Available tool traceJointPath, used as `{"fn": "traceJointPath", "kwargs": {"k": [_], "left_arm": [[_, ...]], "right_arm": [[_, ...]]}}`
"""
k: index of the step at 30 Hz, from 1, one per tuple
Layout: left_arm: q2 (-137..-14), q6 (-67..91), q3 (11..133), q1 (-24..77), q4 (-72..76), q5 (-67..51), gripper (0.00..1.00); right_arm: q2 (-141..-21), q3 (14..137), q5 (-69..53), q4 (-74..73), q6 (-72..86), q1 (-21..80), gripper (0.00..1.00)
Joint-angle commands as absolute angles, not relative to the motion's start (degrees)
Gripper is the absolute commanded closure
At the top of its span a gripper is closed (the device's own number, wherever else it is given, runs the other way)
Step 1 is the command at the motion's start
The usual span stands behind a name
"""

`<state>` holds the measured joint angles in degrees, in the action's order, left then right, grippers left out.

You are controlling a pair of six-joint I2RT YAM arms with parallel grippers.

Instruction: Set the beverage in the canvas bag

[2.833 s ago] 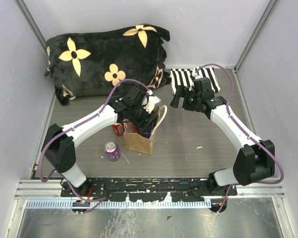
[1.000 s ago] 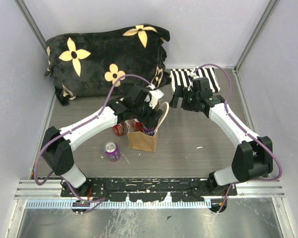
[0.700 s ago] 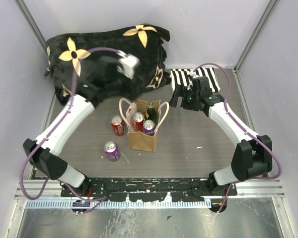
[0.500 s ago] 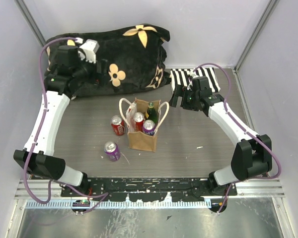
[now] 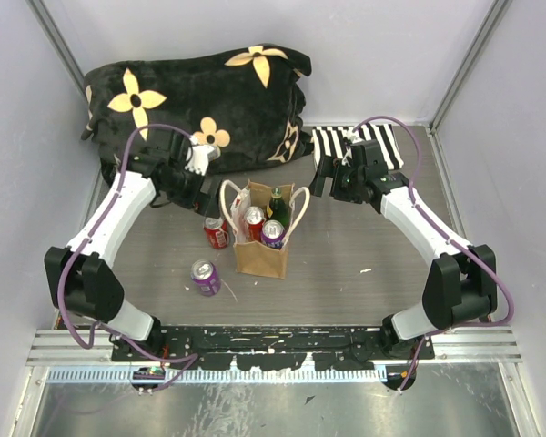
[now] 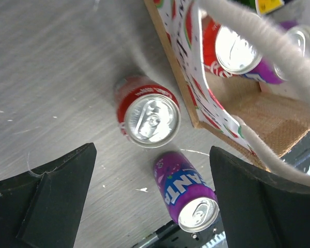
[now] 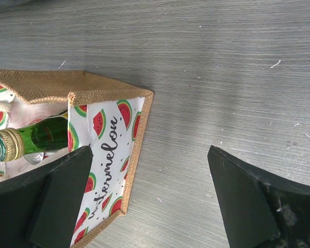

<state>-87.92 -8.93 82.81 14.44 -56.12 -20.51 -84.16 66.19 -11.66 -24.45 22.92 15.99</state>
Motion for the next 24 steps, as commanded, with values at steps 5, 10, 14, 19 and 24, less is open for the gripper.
{"fn": "traceJointPath", "kwargs": {"k": [5, 10, 14, 19, 24], "left_arm": [[-89.3, -9.9, 76.3, 19.6, -52.3, -19.4, 0.02], [-90.2, -10.4, 73.2, 20.9, -48.9, -15.8, 0.02], [-91.3, -9.7, 71.8, 21.1, -45.6, -13.4, 0.02], [-92.5, -8.0, 70.6, 21.4, -41.8, -12.1, 0.02], [-92.4, -7.2, 68.6, 22.1, -38.9, -11.5, 0.10]], "right_arm": [[-82.9, 67.0, -11.7, -23.5, 22.9, 15.7, 0.00], [-82.9, 66.7, -11.6, -23.6, 22.8, 15.8, 0.00], [-83.1, 66.8, -11.8, -23.3, 23.0, 15.7, 0.00], [-83.0, 66.8, -11.7, -23.3, 22.9, 15.8, 0.00], [-82.9, 66.7, -11.6, -23.4, 22.9, 15.8, 0.00]]}}
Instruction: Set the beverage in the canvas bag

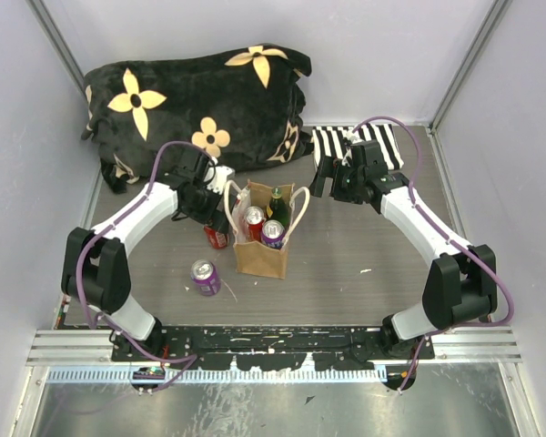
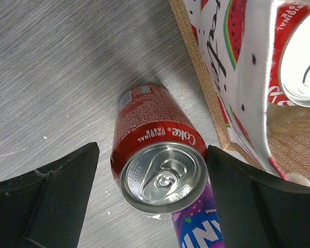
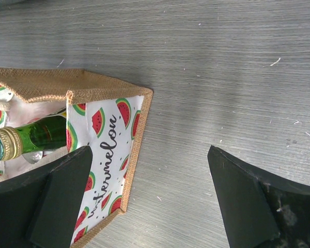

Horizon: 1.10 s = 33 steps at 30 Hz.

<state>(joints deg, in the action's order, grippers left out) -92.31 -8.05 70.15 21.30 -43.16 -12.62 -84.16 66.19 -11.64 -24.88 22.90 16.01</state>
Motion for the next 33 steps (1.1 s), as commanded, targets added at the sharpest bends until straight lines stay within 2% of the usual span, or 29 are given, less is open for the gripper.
{"fn": "traceJointPath", "kwargs": {"k": [1, 5, 6, 7, 8, 13, 17, 22, 24, 27, 33], "left_arm": [[-92.4, -7.4, 68.4, 22.2, -38.9, -11.8, 0.21], [-91.4, -7.4, 68.4, 22.1, -40.2, -11.6, 0.77], [-90.7, -7.7, 68.6, 22.2, -40.6, -11.0, 0.88], [-90.1, -8.1, 69.0, 22.1, -41.5, -9.9, 0.97], [-89.4, -8.7, 69.5, 21.9, -42.1, -8.7, 0.99], [-86.7, -10.1, 76.0, 15.9, -45.5, -7.6, 1.00], [-87.9, -9.7, 89.4, 9.8, -49.8, -10.0, 1.00], [-90.4, -5.3, 108.4, 9.0, -50.9, -16.9, 1.00], [-92.0, -2.5, 115.8, 10.6, -51.7, -20.6, 1.00], [-92.9, -2.1, 120.5, 15.5, -53.4, -22.8, 1.00], [-90.7, -4.9, 115.1, 27.0, -55.6, -23.8, 1.00]], "right_arm": [[-82.9, 66.7, -11.6, -23.4, 22.9, 15.8, 0.00], [-82.9, 66.6, -11.6, -23.5, 22.9, 15.7, 0.00], [-82.9, 66.6, -11.6, -23.5, 22.9, 15.7, 0.00], [-82.9, 66.5, -11.5, -23.5, 22.9, 15.7, 0.00], [-82.9, 66.5, -11.6, -23.5, 22.9, 15.7, 0.00], [-83.2, 66.7, -11.8, -23.3, 22.9, 15.7, 0.00], [-83.4, 66.7, -12.1, -22.9, 22.9, 15.8, 0.00], [-83.5, 66.5, -12.6, -22.5, 23.3, 15.7, 0.00], [-83.3, 66.5, -12.6, -22.5, 23.3, 15.8, 0.00], [-82.6, 66.2, -12.3, -22.6, 23.1, 15.8, 0.00], [-81.5, 65.1, -11.9, -22.9, 22.9, 15.8, 0.00]]}}
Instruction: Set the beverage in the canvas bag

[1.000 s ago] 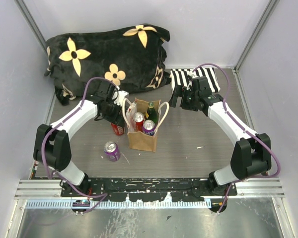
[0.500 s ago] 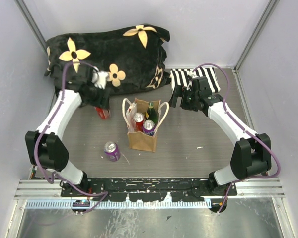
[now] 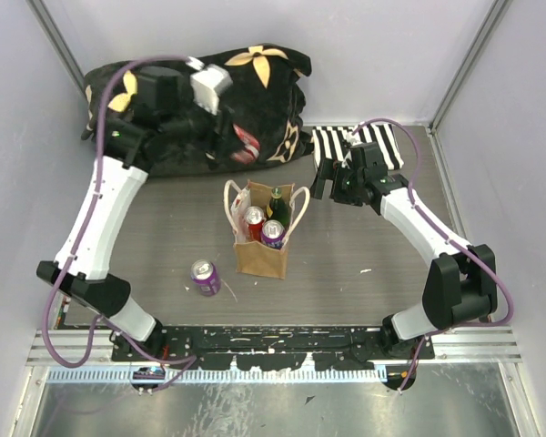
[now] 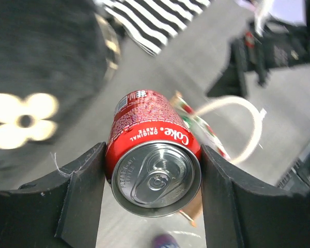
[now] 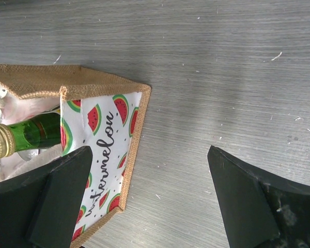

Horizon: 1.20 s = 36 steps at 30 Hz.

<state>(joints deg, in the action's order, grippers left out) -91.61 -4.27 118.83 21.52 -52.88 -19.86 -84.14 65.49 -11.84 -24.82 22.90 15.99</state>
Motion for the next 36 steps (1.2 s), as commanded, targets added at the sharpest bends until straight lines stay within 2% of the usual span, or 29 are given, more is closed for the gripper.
{"fn": "traceJointPath", "kwargs": {"k": [1, 8, 21, 36], "left_arm": [[-89.9, -5.2, 113.0, 28.5, -55.5, -23.4, 1.00], [-85.3, -6.0, 100.1, 34.4, -53.2, -22.0, 1.00], [-83.3, -9.3, 86.9, 37.7, -51.4, -19.5, 1.00], [-83.3, -12.4, 79.2, 37.7, -49.0, -12.8, 1.00]], "right_arm": [[-81.3, 64.9, -11.8, -22.9, 22.9, 15.7, 0.00], [-80.9, 63.4, -12.2, -22.5, 23.1, 15.7, 0.00], [-80.3, 62.7, -12.3, -22.2, 23.4, 15.7, 0.00], [-80.4, 62.8, -12.6, -22.2, 23.4, 15.7, 0.00]]}}
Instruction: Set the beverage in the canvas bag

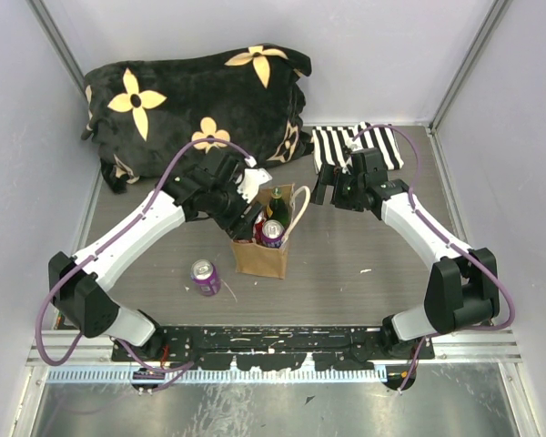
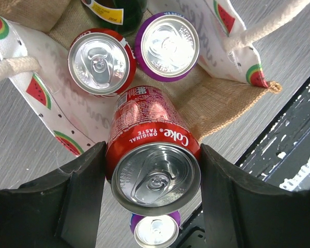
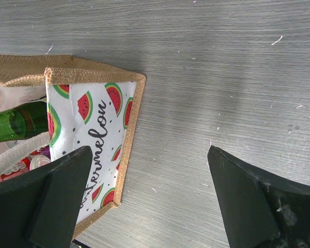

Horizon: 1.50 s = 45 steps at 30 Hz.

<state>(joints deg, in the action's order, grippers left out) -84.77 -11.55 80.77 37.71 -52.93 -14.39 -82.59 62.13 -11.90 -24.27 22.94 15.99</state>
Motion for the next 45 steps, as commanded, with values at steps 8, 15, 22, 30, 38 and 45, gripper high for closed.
{"fn": "traceJointPath", "kwargs": {"k": [8, 15, 22, 30, 38, 45], "left_arm": [[-87.1, -9.5, 77.0, 37.8, -45.0, -13.5, 1.00], [-89.6, -8.0, 74.7, 37.9, -43.1, -13.4, 1.00], [-91.3, -6.8, 70.9, 37.8, -40.5, -12.1, 1.00], [-93.0, -5.1, 66.4, 37.9, -35.9, -9.9, 1.00], [-94.2, -5.5, 66.5, 38.0, -36.0, -8.6, 0.59], [-92.1, -6.7, 68.7, 38.0, -39.2, -8.5, 0.29]], "right_arm": [[-79.7, 62.6, -11.8, -23.0, 23.0, 15.7, 0.00], [-79.8, 62.9, -11.7, -23.2, 22.9, 15.7, 0.00], [-80.3, 63.2, -11.9, -23.3, 22.8, 15.6, 0.00], [-80.7, 64.3, -11.7, -24.1, 22.3, 15.7, 0.00], [-81.2, 65.4, -11.7, -24.7, 22.1, 15.6, 0.00], [-81.9, 65.8, -12.1, -24.6, 22.1, 15.6, 0.00]]}}
